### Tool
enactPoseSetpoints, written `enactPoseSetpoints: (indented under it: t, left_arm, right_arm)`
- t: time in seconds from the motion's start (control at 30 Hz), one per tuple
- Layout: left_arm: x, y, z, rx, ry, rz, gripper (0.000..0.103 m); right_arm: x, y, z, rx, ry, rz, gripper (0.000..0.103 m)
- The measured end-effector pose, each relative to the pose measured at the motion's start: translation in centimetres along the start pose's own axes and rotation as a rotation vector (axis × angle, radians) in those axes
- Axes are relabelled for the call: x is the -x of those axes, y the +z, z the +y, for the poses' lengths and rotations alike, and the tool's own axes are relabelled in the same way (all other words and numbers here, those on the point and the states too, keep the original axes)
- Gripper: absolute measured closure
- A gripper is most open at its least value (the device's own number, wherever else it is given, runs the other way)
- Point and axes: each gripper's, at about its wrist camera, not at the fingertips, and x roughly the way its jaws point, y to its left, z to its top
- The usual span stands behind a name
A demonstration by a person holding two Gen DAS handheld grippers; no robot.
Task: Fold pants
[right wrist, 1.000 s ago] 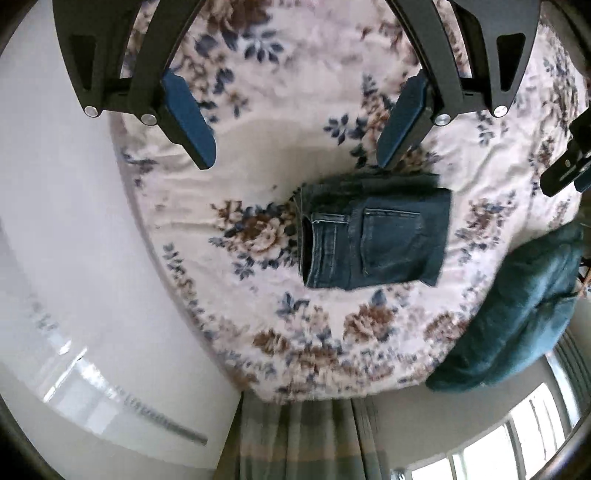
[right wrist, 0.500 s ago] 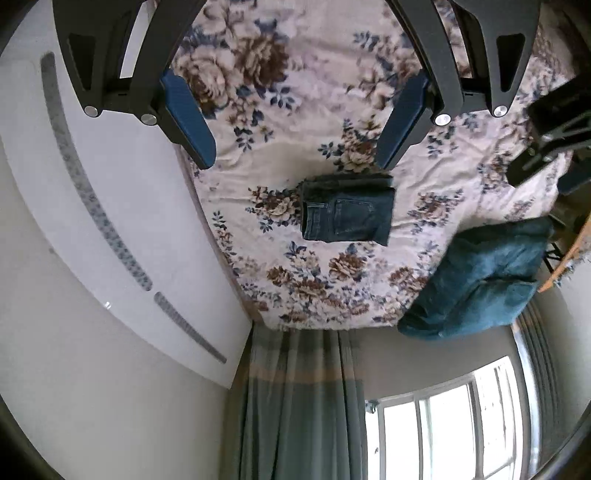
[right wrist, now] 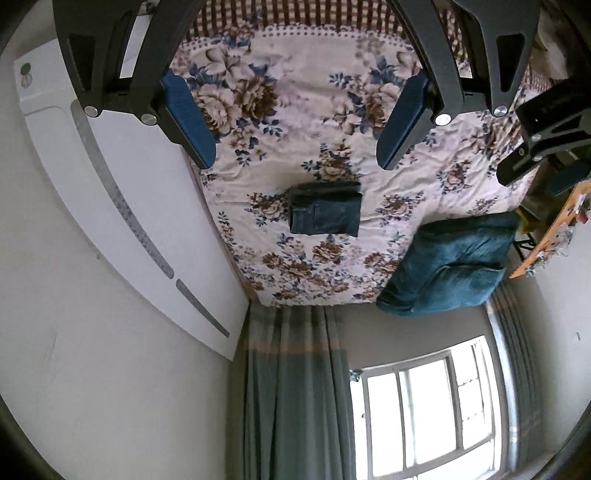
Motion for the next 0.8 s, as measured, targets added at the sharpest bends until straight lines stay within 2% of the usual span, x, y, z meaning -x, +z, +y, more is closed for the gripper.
enactPoseSetpoints:
  t: [0.13, 0.37, 0.53, 0.7, 0.8]
  left_arm:
    - [2.9, -0.9, 0.3, 0.013, 0.031, -0.024, 0.005]
    - [5.4, -1.5, 1.0, 0.037, 0.052, -0.033, 0.005]
    - [5.6, -1.1, 1.2, 0.064, 0.092, -0.013, 0.005]
    - [4.5, 0.1, 1.0, 0.069, 0.131, 0.013, 0.005]
    - [3.0, 1.1, 0.6, 0.060, 0.130, 0.057, 0.005]
  right_arm:
    - [4.3, -0.4, 0.5, 0.033, 0.011, -0.047, 0.010]
    - [8.6, -1.1, 1.5, 0.064, 0.053, -0.047, 0.009]
    - [8.9, -0.8, 1.5, 0.062, 0.101, -0.026, 0.009]
    - [7.6, 0.4, 1.1, 0.062, 0.095, -0.013, 0.009]
    - [6.3, 1.8, 0.9, 0.065, 0.095, -0.003, 0.009]
